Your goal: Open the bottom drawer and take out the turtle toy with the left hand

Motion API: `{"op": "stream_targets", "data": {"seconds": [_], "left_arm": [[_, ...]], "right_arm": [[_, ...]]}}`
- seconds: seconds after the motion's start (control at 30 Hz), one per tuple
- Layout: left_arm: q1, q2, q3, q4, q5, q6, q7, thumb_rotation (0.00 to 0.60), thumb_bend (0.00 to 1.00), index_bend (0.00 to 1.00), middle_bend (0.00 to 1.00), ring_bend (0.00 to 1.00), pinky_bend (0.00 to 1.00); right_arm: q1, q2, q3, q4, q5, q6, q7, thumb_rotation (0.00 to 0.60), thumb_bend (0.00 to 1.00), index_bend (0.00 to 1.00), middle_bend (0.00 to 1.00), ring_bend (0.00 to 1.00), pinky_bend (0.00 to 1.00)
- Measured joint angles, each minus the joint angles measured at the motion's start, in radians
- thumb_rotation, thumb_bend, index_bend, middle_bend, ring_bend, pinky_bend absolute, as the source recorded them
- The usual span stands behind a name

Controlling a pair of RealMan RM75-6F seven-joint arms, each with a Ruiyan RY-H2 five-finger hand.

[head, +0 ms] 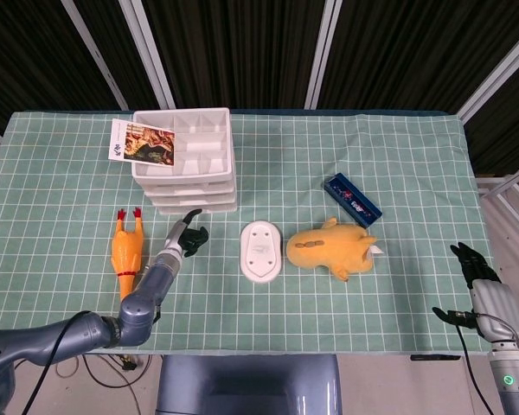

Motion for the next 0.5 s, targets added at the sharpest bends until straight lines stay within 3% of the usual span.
{"op": "stream_targets", "data": {"seconds": [0.5], "left_arm": [[-0.052,-0.053,-0.010,0.110,-0.021,-0.046,-0.017,0.600,0.70,0.07,0.89,0.93,1.00]], "right_arm": [[0.002,0.004,0.002,-0.006,0.011,-0.010,0.007,0.600,0.12,0.00,0.00,0.00,0.19]]}}
